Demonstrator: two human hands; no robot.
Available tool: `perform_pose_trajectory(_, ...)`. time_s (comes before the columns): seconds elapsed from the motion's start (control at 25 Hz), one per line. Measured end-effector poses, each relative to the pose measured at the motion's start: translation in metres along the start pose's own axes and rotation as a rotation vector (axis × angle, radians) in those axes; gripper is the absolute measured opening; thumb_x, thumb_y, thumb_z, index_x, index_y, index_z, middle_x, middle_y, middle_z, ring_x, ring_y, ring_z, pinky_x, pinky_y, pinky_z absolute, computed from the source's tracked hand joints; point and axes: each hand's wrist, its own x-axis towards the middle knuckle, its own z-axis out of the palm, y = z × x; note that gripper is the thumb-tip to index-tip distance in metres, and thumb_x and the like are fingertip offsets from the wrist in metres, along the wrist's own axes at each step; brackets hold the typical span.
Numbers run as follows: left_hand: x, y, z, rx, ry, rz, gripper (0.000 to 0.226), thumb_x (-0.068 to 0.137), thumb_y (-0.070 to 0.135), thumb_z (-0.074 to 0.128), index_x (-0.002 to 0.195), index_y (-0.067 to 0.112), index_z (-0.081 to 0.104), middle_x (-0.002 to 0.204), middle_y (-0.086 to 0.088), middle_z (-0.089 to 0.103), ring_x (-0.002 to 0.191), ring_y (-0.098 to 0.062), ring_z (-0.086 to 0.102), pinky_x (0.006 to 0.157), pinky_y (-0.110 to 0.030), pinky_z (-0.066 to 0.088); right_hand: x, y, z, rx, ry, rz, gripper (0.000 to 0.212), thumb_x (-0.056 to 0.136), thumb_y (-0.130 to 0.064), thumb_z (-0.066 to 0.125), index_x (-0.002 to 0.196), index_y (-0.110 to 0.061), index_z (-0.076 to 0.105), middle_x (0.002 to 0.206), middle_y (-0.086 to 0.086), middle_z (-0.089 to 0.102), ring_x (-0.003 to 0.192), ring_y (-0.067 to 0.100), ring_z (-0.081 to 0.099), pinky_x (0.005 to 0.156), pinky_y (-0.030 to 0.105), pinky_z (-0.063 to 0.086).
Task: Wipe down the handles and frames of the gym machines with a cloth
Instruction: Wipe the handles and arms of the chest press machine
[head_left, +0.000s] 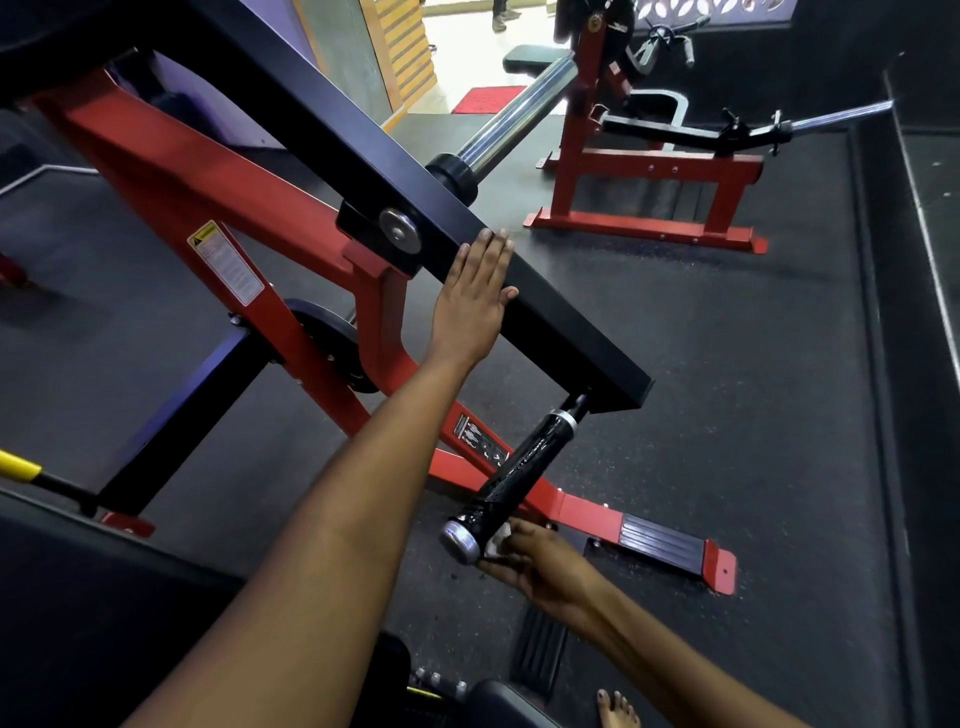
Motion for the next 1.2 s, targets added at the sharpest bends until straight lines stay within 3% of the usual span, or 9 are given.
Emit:
perform_pose_trajectory(0.12, 0.000, 0.001, 0.000, 0.013, -0.004, -0.004, 0.059, 0.101, 0.036, 0.012, 0.153, 0.009, 0.010, 0.161, -0.006, 0.009, 0.149, -0.020, 0.002, 0.115, -0.030, -0.017, -0.025, -0.019, -0.012, -0.190, 0.064, -0.142, 0.025, 0.092, 0.008, 0.042, 0.091, 0.001, 0.066, 0.094, 0.021, 0.069, 0.074, 0.019, 0.069, 0.070, 0.028, 0.057)
perform_pose_trajectory(0.28, 0.000, 0.002, -0.001, 0.018, -0.019, -0.012, 0.057, 0.104, 0.034, 0.015, 0.153, 0.010, 0.004, 0.162, -0.005, 0.002, 0.149, -0.019, -0.004, 0.115, -0.031, -0.016, -0.019, -0.075, -0.024, -0.849, 0.534, -0.991, 0.020, 0.091, -0.005, 0.057, 0.101, -0.015, 0.070, 0.101, -0.005, 0.069, 0.085, -0.008, 0.063, 0.079, 0.016, 0.051)
perform_pose_trajectory(0.36, 0.000, 0.002, -0.002, 0.027, -0.027, -0.018, 0.057, 0.104, 0.035, 0.015, 0.153, 0.010, 0.002, 0.162, -0.005, 0.000, 0.148, -0.019, -0.005, 0.115, -0.031, -0.016, -0.002, -0.082, -0.027, -1.209, 0.495, -1.177, 0.026, 0.089, -0.001, 0.058, 0.112, -0.010, 0.066, 0.112, -0.002, 0.066, 0.101, -0.004, 0.060, 0.090, 0.024, 0.052)
perform_pose_trajectory(0.48, -0.001, 0.004, -0.002, 0.025, -0.040, -0.014, 0.057, 0.104, 0.035, 0.016, 0.153, 0.010, 0.002, 0.162, -0.006, -0.001, 0.148, -0.020, -0.006, 0.116, -0.032, -0.015, 0.009, -0.036, -0.019, -1.620, 0.259, -1.258, 0.043, 0.077, 0.011, 0.064, 0.118, -0.002, 0.061, 0.126, 0.015, 0.059, 0.115, 0.023, 0.059, 0.099, 0.035, 0.046)
perform_pose_trajectory(0.6, -0.001, 0.003, -0.002, 0.010, -0.044, -0.017, 0.058, 0.102, 0.036, 0.011, 0.153, 0.010, 0.003, 0.162, -0.006, 0.000, 0.148, -0.020, -0.005, 0.117, -0.033, -0.013, -0.003, -0.022, -0.007, -1.709, -0.129, -1.346, 0.039, 0.078, 0.010, 0.063, 0.116, 0.001, 0.061, 0.124, 0.017, 0.060, 0.116, 0.025, 0.058, 0.101, 0.033, 0.045)
perform_pose_trajectory(0.64, -0.001, 0.003, -0.002, 0.010, -0.043, -0.020, 0.059, 0.101, 0.036, 0.011, 0.153, 0.010, 0.002, 0.162, -0.006, 0.000, 0.148, -0.020, -0.005, 0.117, -0.032, -0.013, -0.002, -0.037, -0.008, -1.698, -0.141, -1.351, 0.038, 0.078, 0.010, 0.064, 0.115, 0.002, 0.062, 0.121, 0.017, 0.062, 0.113, 0.024, 0.060, 0.100, 0.031, 0.046)
perform_pose_trajectory(0.8, -0.001, 0.003, -0.001, 0.016, -0.043, -0.029, 0.057, 0.104, 0.035, 0.014, 0.153, 0.010, 0.000, 0.162, -0.006, -0.002, 0.148, -0.020, -0.006, 0.116, -0.032, -0.014, 0.015, -0.100, -0.019, -1.636, 0.368, -1.065, 0.028, 0.084, 0.001, 0.059, 0.111, -0.004, 0.066, 0.114, 0.011, 0.066, 0.104, 0.025, 0.064, 0.094, 0.024, 0.045)
perform_pose_trajectory(1.04, 0.000, 0.002, -0.001, 0.017, -0.056, -0.027, 0.058, 0.104, 0.037, 0.016, 0.153, 0.010, 0.002, 0.162, -0.004, 0.001, 0.149, -0.020, -0.003, 0.117, -0.033, -0.012, 0.019, -0.063, 0.045, -1.963, 0.009, -0.854, 0.019, 0.082, -0.003, 0.053, 0.099, -0.007, 0.063, 0.101, 0.008, 0.063, 0.092, 0.027, 0.061, 0.078, 0.032, 0.045)
perform_pose_trajectory(1.2, 0.000, 0.003, -0.002, 0.015, -0.067, -0.031, 0.057, 0.105, 0.037, 0.018, 0.153, 0.010, 0.003, 0.162, -0.004, 0.001, 0.149, -0.020, -0.004, 0.117, -0.032, -0.012, 0.000, -0.030, 0.020, -1.681, -0.187, -1.138, 0.023, 0.082, 0.005, 0.057, 0.102, -0.002, 0.067, 0.106, 0.011, 0.067, 0.101, 0.024, 0.064, 0.086, 0.028, 0.050)
